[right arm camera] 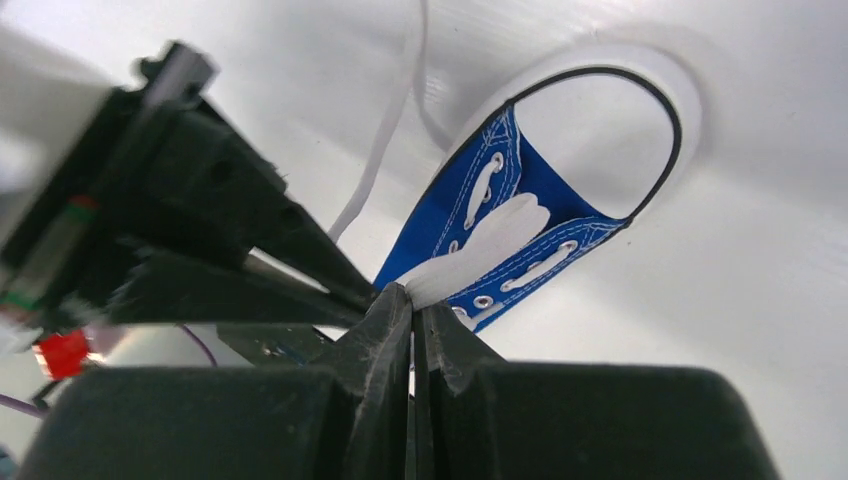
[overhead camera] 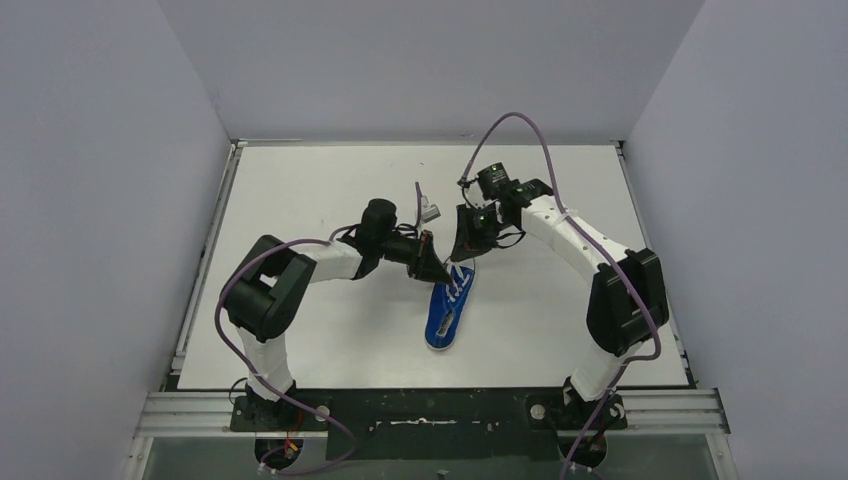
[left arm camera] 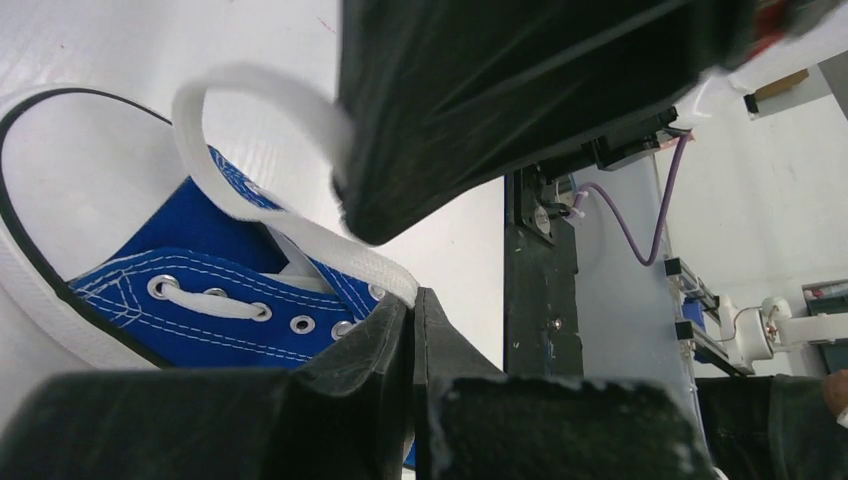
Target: Tie the shoes
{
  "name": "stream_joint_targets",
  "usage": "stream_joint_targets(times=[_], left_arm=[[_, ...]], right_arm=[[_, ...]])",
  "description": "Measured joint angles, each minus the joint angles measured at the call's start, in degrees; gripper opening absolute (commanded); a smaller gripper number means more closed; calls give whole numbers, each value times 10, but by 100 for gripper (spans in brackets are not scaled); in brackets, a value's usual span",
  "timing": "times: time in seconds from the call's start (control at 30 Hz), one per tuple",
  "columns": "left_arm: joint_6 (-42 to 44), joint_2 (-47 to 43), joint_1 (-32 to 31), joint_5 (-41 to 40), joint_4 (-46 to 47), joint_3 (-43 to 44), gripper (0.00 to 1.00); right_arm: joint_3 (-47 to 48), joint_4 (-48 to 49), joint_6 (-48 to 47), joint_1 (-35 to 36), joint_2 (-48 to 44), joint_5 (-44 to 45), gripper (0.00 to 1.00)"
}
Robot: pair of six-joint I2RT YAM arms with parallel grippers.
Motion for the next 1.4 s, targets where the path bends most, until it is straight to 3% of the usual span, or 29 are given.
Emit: stream_joint_targets(times=[0.27, 0.6, 0.87, 1.13, 1.4], left_arm=[[-32, 0, 0, 2, 37, -23, 0], [-50, 0, 0, -1, 61, -26, 0], [-60, 0, 0, -1, 66, -26, 0], [-28, 0, 1, -20, 4, -19, 0], [-57, 25, 2, -24, 13, 8, 0]], right_arm=[[-123, 128, 125, -19, 0, -43, 0], [-188, 199, 191, -39, 0, -123, 0], [-206, 209, 202, -38, 17, -176, 0], [-212, 211, 189, -56, 18, -207, 0], [-212, 178, 146, -62, 45, -233, 20]])
